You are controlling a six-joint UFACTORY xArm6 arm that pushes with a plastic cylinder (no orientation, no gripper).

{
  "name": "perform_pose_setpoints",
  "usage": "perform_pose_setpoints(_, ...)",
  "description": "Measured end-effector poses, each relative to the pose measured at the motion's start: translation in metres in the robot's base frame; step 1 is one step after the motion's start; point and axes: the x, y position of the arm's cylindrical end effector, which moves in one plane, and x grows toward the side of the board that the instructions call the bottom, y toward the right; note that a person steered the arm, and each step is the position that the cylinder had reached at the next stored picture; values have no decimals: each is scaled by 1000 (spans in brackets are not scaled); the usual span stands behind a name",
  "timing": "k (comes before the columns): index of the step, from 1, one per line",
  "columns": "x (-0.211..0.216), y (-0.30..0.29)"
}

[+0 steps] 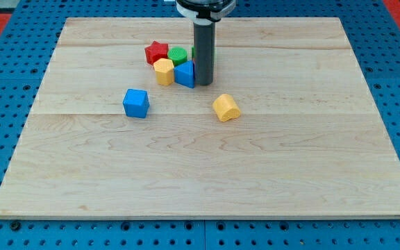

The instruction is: Push the yellow heart into the blue cube

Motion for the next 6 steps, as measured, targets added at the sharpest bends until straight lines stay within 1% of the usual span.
perform_pose_setpoints(1, 20, 4)
perform_pose_setpoints(2, 22, 56)
perform_pose_setpoints(3, 72, 41)
perform_pose_setpoints(4, 91, 22)
perform_pose_setpoints(5, 128, 31)
perform_pose_setpoints(6, 148, 14)
